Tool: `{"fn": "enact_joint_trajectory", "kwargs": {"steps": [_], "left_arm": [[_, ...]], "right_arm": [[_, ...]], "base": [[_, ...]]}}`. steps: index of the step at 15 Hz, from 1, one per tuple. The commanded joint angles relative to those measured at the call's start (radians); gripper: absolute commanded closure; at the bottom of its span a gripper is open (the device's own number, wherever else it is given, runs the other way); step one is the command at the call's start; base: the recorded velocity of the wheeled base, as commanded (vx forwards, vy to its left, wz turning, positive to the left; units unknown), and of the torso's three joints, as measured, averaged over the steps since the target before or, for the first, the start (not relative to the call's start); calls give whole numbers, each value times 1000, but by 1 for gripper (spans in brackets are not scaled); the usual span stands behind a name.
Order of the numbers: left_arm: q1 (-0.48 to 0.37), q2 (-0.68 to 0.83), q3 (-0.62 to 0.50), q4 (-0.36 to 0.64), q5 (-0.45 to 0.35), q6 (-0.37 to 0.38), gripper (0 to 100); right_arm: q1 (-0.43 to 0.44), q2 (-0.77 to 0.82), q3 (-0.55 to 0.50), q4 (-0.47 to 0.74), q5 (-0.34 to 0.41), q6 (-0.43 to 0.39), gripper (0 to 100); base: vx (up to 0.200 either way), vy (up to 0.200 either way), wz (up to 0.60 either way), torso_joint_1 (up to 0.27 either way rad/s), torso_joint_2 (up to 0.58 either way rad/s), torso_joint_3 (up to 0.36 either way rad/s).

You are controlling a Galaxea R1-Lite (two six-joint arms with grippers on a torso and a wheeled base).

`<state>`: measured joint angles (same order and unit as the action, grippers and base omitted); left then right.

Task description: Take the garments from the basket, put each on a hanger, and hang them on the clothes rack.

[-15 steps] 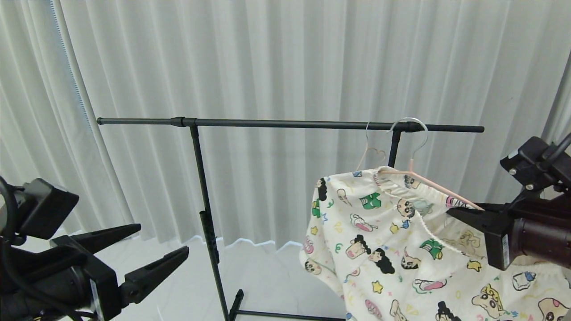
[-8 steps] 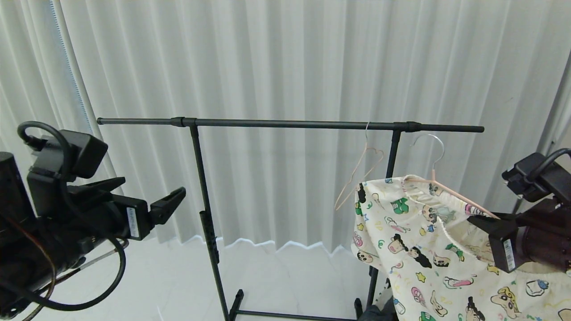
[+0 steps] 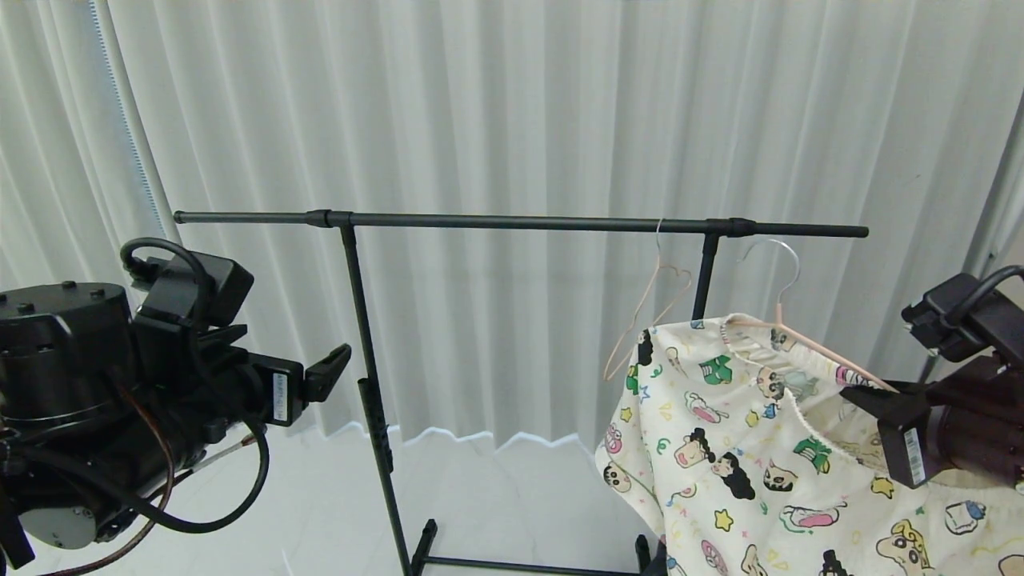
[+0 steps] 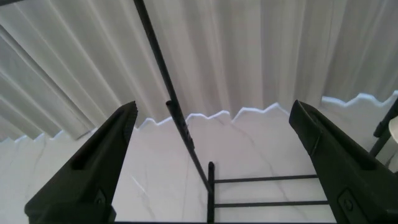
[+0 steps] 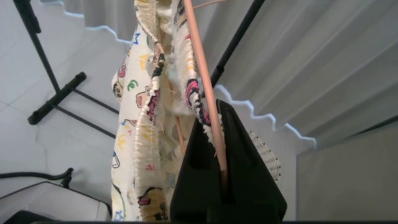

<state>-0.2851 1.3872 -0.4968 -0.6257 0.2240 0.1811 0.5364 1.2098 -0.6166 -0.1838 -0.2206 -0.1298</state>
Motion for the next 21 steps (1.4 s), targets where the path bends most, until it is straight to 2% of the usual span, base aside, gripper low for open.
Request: {"fn": "enact_joint_trajectory", "kwargs": {"steps": [1, 8, 11, 16, 18, 21], "left_arm": [[0, 6, 1, 0, 0, 0, 0], [-8, 9, 9, 0, 0, -3, 0], [-8, 6, 26, -3, 3, -2, 0], [-72, -4, 38, -5, 93, -3, 0], [-88, -7, 40, -5, 100, -3, 0], [-89, -5, 38, -5, 100, -3, 0]], "right_arm": [[1, 4, 1, 0, 0, -1, 100], [2, 7, 1, 1, 1, -2, 100], [2, 7, 1, 0, 1, -2, 100], [8, 28, 0, -13, 6, 9, 100], [37, 47, -5, -46, 4, 53, 100], [37, 102, -25, -91, 4, 84, 100]], "base": [[0, 200, 0, 2, 7, -2], [0, 200, 0, 3, 2, 2], [0, 0, 0, 0, 0, 0], [0, 0, 0, 0, 0, 0], [0, 0, 0, 0, 0, 0], [0, 0, 0, 0, 0, 0]]}}
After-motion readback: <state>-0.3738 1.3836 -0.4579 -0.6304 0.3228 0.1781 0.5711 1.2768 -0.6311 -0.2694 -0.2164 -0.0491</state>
